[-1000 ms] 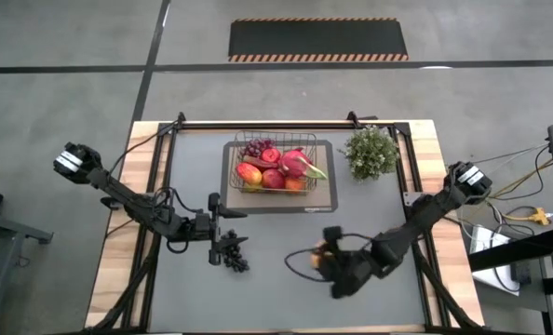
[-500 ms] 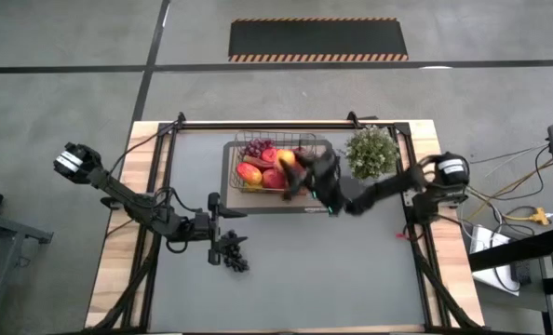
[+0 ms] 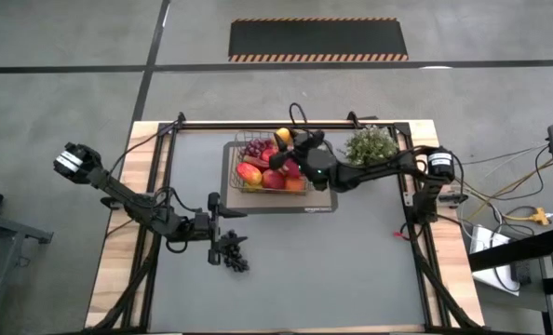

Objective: Build produce basket
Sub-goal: Put the mango into the wire basket, then put the black grapes into the wire basket

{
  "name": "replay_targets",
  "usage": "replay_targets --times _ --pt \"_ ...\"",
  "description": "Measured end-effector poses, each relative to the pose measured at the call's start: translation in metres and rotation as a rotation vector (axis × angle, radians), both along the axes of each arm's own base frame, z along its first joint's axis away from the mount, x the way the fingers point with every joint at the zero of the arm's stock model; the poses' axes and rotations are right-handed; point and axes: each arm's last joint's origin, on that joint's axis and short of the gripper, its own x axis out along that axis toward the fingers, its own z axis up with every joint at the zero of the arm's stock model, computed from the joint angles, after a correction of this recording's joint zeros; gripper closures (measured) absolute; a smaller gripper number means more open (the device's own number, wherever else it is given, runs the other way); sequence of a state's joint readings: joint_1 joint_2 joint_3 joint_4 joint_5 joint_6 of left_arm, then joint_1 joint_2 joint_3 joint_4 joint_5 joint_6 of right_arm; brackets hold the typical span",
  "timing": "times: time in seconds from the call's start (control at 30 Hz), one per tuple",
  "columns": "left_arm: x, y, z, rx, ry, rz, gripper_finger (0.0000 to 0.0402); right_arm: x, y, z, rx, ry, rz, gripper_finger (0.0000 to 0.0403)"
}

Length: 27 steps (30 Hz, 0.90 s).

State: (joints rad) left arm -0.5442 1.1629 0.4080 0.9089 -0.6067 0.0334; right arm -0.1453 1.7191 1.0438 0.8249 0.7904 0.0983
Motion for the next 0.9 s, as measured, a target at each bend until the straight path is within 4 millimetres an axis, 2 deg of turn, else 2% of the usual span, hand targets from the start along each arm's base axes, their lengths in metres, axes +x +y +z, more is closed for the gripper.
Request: replay_targets --times 0.13,0.47,0.63,0.77,0.9 --pt "0.000 0.000 0.000 0.000 0.000 0.000 0.0132 0.004 -0.005 -0.001 0.014 0.104 -0.017 0.0213" --pt "0.000 0.000 0.000 0.000 0.000 0.001 0.0132 0.012 -0.007 0.008 0.029 0.209 -0.009 0.0119" --pt "0.000 0.000 0.000 -0.001 0.000 0.001 0.0132 0.014 -0.005 0.014 0.021 0.247 0.000 0.0097" --pt "0.000 0.000 0.000 -0.001 0.000 0.000 0.0132 0.016 0.010 0.025 -0.029 0.296 0.045 0.0098" --pt "0.000 0.000 0.000 -0.001 0.001 0.000 0.0132 0.012 0.039 0.037 -0.107 0.384 0.119 0.0108"
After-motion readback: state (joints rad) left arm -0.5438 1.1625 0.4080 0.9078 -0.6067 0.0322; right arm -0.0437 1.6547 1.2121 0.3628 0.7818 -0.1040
